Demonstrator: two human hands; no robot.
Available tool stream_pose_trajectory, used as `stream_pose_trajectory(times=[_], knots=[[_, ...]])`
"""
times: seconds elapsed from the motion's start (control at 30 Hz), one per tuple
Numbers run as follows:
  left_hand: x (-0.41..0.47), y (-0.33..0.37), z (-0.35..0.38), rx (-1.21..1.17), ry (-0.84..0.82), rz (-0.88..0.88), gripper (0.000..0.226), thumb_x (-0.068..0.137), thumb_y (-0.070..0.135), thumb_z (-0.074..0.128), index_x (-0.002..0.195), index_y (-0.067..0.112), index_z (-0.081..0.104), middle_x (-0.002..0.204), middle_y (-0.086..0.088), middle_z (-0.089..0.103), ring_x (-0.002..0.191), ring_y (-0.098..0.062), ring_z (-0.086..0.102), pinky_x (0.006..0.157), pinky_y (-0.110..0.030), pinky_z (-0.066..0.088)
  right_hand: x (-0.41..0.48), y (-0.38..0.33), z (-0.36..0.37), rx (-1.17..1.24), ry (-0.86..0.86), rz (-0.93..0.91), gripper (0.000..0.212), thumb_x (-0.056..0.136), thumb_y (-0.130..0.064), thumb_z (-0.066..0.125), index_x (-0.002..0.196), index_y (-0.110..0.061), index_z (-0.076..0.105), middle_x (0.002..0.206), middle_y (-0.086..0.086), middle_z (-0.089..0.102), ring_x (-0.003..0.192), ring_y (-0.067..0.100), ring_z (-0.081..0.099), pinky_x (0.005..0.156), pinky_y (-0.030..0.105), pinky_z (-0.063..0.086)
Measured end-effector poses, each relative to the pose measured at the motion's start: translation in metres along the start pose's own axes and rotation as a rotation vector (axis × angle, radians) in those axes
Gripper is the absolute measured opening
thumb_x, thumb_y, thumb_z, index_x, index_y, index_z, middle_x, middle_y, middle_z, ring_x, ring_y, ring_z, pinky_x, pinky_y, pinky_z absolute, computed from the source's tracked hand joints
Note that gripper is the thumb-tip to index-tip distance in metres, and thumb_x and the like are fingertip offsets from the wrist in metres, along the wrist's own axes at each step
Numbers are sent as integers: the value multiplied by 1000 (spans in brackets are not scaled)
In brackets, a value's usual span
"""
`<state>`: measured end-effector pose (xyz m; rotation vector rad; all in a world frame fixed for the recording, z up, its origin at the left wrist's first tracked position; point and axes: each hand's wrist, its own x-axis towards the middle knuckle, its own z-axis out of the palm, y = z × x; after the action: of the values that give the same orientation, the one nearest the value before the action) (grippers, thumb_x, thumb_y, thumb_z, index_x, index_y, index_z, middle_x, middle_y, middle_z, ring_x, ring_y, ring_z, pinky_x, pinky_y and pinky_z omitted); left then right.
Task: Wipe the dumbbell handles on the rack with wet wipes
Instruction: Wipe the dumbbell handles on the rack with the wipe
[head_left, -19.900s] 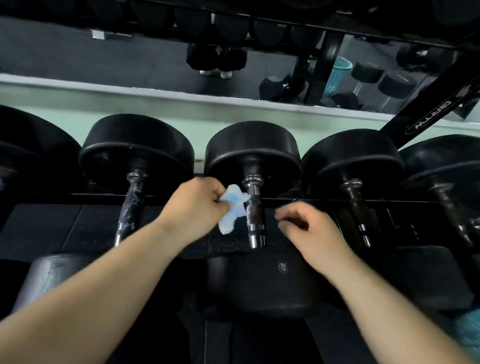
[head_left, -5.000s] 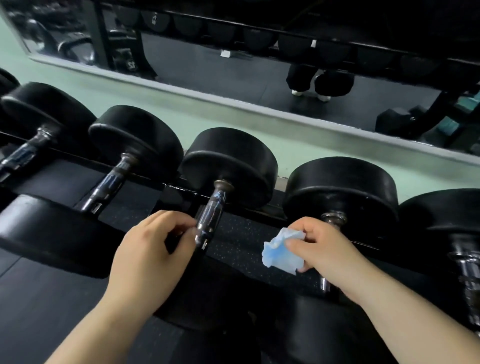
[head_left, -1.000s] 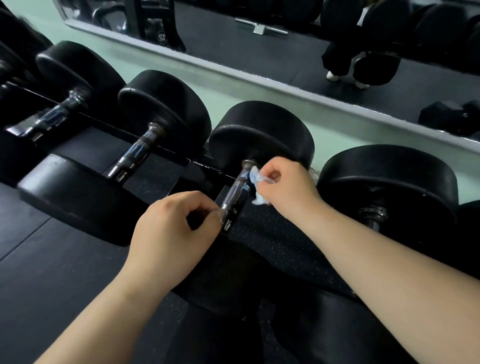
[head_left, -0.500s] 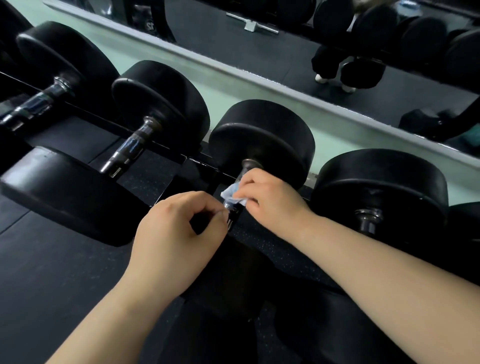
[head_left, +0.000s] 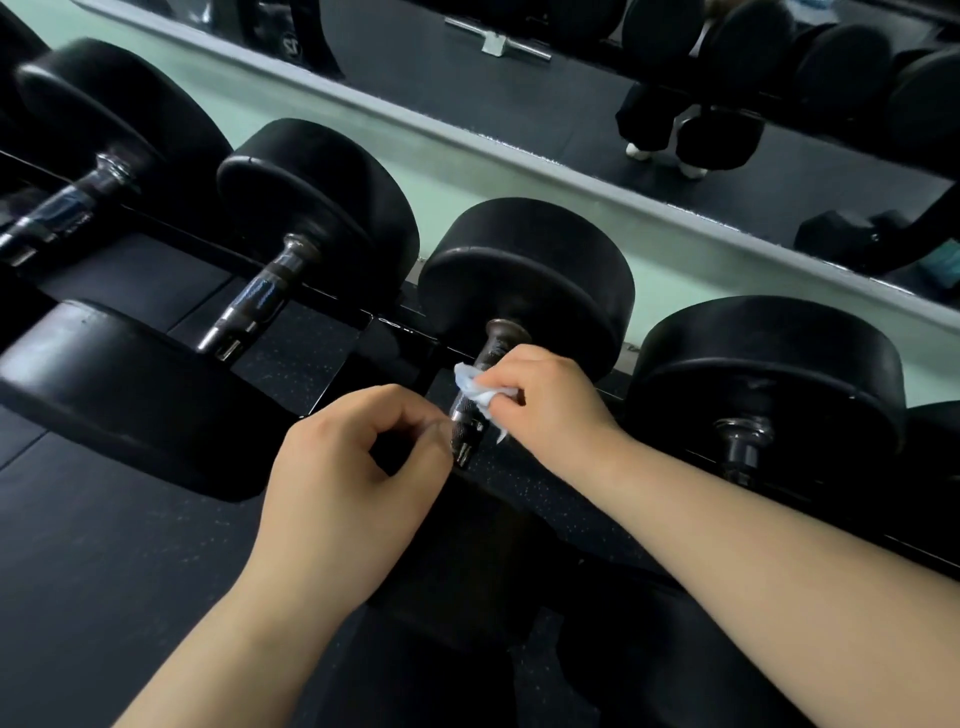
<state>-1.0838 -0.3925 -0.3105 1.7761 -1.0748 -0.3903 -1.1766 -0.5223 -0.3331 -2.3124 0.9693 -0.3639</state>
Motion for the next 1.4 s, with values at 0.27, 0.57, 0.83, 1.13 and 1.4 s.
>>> stream_pose_trajectory(times=[0.27,0.57,0.83,1.13,1.4], knots=[[0,2,0,52,-4,15,10,65,23,64,59,30,59,81,29,60,72,11,55,59,2,36,-4,-12,2,-179,-313,-145,20,88,-15,53,98,-5,68,87,0,53,91,26,50,77,28,40],[-1,3,1,58,3,3,24,70,8,68,60,28,61,81,28,60,76,9,56,63,0,38,4,1,1,-109,-73,-3,26,92,-9,45,111,-9,63,116,1,54,94,11,49,72,15,34],[0,2,1,89,-23,-3,16,72,25,70,61,30,61,84,30,59,81,8,54,65,0,38,16,0,-6,-336,50,40,23,94,-7,38,106,-7,58,106,11,49,89,34,54,79,42,48],[1,3,1,104,-21,6,9,69,31,61,60,31,59,84,32,58,77,10,54,61,0,37,19,5,-10,-310,15,72,32,95,-9,36,117,-12,59,113,7,51,99,27,53,79,31,43],[3,3,0,78,-33,13,9,69,33,53,63,40,54,86,36,55,79,13,52,64,2,35,2,-1,-8,-177,-181,-89,26,93,-12,46,109,-10,66,116,4,57,100,9,51,74,10,41]])
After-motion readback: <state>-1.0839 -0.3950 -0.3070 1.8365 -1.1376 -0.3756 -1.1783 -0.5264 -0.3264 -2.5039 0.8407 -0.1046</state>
